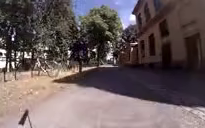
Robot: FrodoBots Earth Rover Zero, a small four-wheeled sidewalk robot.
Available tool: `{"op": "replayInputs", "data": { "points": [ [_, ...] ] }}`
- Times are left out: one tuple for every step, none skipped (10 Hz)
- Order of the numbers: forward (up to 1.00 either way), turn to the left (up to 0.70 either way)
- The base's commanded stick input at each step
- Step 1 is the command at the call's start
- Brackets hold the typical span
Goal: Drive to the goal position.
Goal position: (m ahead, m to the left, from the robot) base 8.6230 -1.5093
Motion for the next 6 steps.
{"op": "replayInputs", "data": {
  "points": [
    [0.85,0.0],
    [0.85,0.0],
    [0.85,0.0],
    [0.85,0.0],
    [0.85,0.0],
    [0.85,0.0]
  ]
}}
